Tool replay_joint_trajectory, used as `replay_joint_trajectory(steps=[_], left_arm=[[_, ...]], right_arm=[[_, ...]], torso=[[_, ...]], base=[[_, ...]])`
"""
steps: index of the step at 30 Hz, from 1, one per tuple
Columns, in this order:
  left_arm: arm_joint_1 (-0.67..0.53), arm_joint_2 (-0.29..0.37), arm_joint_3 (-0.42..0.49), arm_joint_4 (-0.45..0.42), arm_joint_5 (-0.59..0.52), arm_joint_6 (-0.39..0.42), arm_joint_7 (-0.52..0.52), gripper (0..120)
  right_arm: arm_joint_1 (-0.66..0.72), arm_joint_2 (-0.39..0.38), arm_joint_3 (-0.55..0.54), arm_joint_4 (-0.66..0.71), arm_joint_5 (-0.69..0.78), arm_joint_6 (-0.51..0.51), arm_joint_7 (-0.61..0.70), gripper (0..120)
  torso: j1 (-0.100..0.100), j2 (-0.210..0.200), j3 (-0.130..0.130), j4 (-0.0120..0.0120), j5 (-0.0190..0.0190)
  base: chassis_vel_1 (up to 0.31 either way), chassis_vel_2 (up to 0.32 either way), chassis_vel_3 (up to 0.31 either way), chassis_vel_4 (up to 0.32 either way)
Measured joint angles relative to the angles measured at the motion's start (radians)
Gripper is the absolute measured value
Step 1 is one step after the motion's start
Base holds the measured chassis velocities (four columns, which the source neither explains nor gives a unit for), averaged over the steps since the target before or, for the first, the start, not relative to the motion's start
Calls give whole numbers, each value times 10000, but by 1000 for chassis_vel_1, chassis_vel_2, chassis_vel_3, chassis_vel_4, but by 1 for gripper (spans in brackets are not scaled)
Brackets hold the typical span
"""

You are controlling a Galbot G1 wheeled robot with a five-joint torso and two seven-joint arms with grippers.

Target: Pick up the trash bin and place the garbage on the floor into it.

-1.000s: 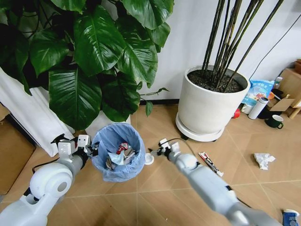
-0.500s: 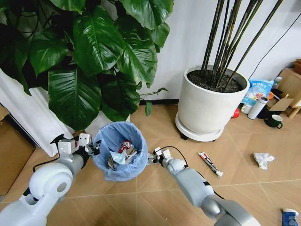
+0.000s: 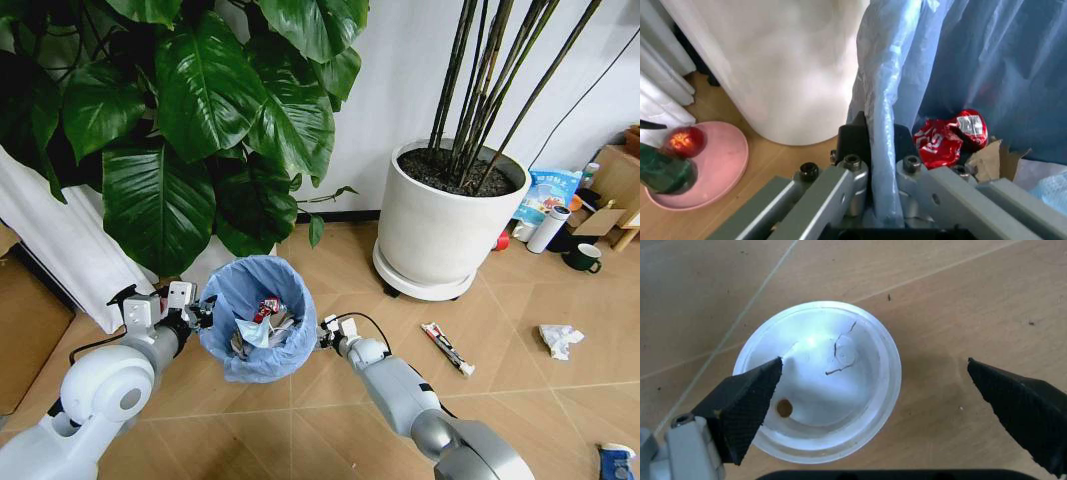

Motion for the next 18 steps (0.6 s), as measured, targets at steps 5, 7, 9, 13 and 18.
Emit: replay_joint_trajectory(steps=[5, 7, 9, 13, 18], left_arm=[[7, 11, -1, -26, 0, -8, 1, 0], [7, 14, -1, -28, 0, -9, 1, 0], [4, 47, -1, -45, 0, -12, 1, 0], [9, 64, -4, -69, -6, -14, 1, 0], [7, 63, -3, -73, -6, -16, 1, 0]], right_arm=[[-67, 6, 129, -3, -18, 0, -20, 95], [-77, 13, 177, -9, -18, 0, -23, 92], [-86, 34, 298, -43, -21, 17, -32, 82], [-122, 25, 410, -39, -61, 45, -97, 68], [-198, 6, 519, 9, -100, 64, -133, 48]], torso=[[0, 0, 0, -1, 1], [0, 0, 0, 0, 0], [0, 0, -1, -1, 0], [-1, 1, -2, -2, -1], [-1, 1, -3, -1, -1]], base=[[0, 0, 0, 0], [0, 0, 0, 0], [0, 0, 0, 0], [0, 0, 0, 0], [0, 0, 0, 0]])
